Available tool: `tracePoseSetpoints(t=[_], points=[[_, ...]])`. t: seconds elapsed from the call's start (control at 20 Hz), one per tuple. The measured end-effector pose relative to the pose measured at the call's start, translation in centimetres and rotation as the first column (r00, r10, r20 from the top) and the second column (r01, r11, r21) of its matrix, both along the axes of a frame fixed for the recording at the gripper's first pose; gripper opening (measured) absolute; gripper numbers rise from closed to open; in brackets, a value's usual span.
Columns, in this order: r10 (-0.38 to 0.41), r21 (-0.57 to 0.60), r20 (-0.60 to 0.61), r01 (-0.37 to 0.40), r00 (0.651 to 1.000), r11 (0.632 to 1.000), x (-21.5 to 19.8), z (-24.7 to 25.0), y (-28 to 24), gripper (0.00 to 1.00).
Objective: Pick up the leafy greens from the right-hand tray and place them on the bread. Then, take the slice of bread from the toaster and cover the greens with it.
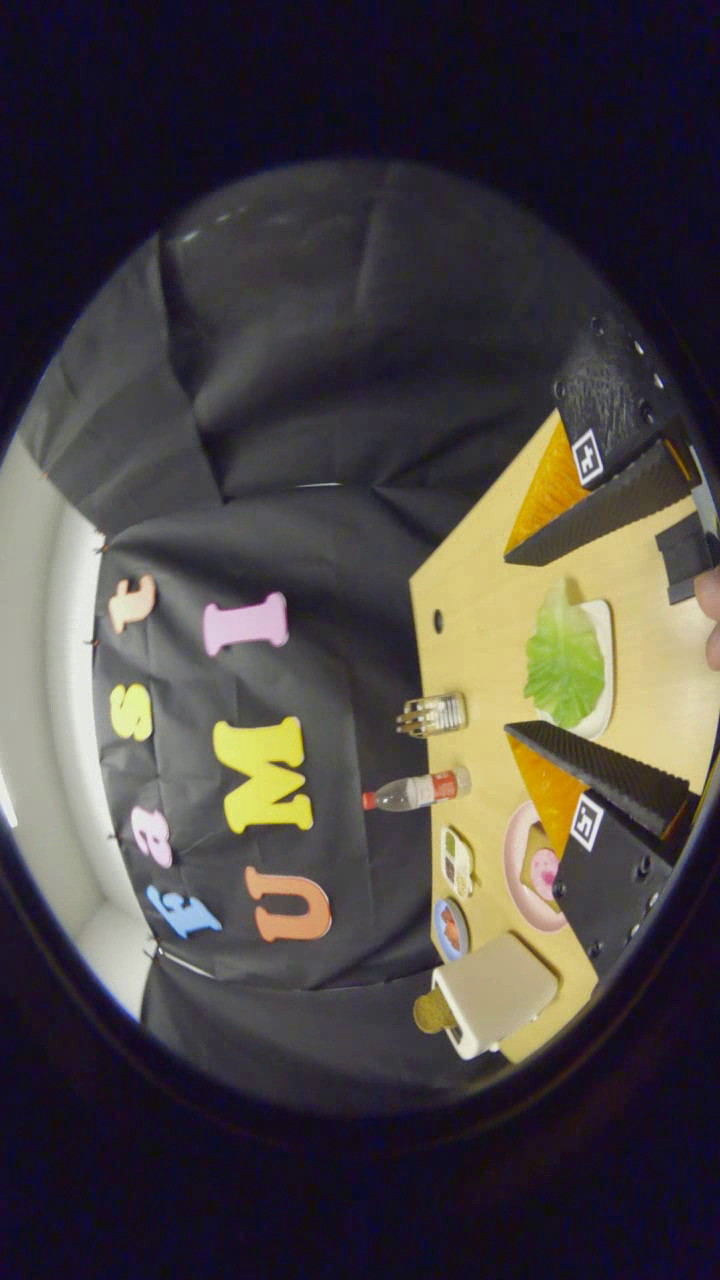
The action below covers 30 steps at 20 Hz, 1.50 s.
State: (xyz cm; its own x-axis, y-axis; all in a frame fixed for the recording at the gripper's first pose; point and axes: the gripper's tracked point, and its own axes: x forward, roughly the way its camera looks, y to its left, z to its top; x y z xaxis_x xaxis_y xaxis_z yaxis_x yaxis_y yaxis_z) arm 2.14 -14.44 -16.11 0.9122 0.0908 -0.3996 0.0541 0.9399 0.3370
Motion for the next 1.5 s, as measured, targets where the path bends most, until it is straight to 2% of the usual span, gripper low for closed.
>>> tracePoseSetpoints(t=[0.15,0.3,0.5,0.85,1.0,1.2,1.35,1.5], points=[[-0.007,0.158,-0.138,0.029,0.99,0.987,1.9,-4.1,-0.8,0.96],[-0.013,0.276,-0.217,0.075,0.976,0.958,4.4,-6.4,-1.0,0.96],[-0.03,0.374,-0.302,0.147,0.953,0.916,7.2,-8.9,-1.0,0.96],[0.004,0.473,-0.412,0.21,0.911,0.856,9.2,-11.8,0.1,0.95],[0.002,0.497,-0.432,0.236,0.902,0.835,10.1,-12.8,0.5,0.78],[-0.007,0.482,-0.463,0.259,0.886,0.837,10.0,-13.6,-0.3,0.36],[0.002,0.484,-0.451,0.242,0.893,0.841,10.2,-13.5,-0.2,0.04],[0.018,0.523,-0.395,0.208,0.919,0.827,10.2,-10.9,-0.2,0.0]])
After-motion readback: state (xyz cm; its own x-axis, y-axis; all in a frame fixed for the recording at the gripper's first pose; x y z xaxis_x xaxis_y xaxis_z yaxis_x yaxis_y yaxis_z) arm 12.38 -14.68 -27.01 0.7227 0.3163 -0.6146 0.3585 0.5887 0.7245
